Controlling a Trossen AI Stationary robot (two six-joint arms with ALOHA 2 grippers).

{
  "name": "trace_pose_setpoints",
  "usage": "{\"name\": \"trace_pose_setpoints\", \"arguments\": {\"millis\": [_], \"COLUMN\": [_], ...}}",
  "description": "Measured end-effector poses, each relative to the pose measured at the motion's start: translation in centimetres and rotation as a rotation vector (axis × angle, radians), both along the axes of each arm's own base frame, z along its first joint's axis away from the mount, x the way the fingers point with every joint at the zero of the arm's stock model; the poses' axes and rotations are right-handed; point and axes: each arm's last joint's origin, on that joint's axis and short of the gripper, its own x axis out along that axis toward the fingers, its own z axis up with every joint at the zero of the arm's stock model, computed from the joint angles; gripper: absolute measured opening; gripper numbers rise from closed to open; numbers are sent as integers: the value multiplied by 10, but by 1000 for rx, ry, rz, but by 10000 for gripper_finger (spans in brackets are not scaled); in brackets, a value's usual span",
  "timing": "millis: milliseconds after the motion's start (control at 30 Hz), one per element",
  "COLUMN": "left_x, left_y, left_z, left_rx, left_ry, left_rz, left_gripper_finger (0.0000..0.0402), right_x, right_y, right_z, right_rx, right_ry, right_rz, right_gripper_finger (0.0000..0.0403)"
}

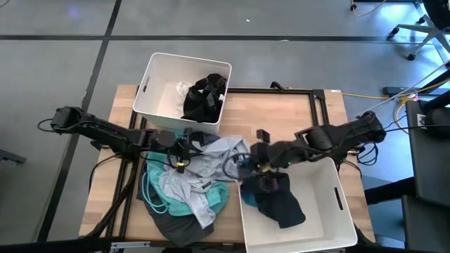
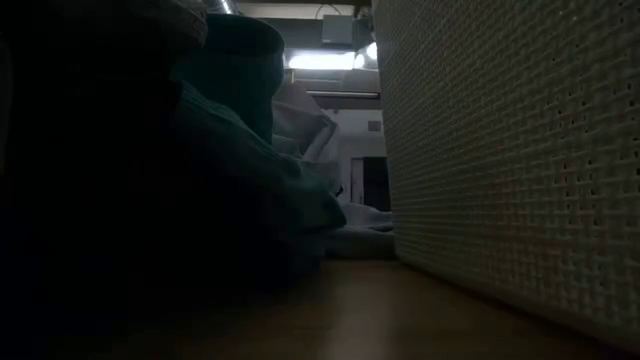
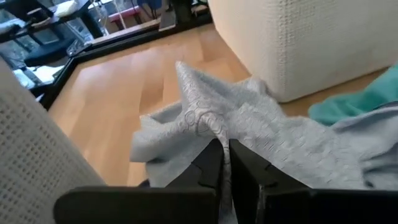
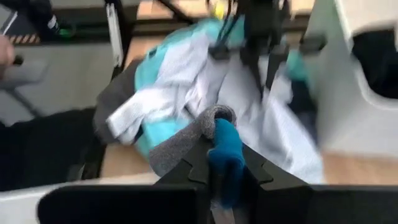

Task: Sort clothes
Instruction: Put the gray blue sock into the bottom white bin

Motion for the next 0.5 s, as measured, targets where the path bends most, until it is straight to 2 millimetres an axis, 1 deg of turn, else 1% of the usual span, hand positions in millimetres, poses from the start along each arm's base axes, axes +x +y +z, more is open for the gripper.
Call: {"name": "trace_pose_setpoints", "arguments": {"millis": [200,300,400,500], "left_x": [-3,-5,-6,-7], "left_y": [-7,-9,-9,-7], "left_z": [5,8,10,12], "left_rx": [8,-1,-6,-22], "left_ry": [-24,-39,-54,-62], "left_rz": [-40,-46,-31,7], "left_gripper_finger": [17,17,17,18], "right_x": [-27,-37,-42,-46], "right_y": [29,43,55,62], "right_z": [-9,-14,-28,-47], "right_rx": [109,149,141,102], "right_ry": [173,224,251,287], "right_rz": [-38,-77,-134,-158], "right_gripper_finger": [35,35,35,35]}}
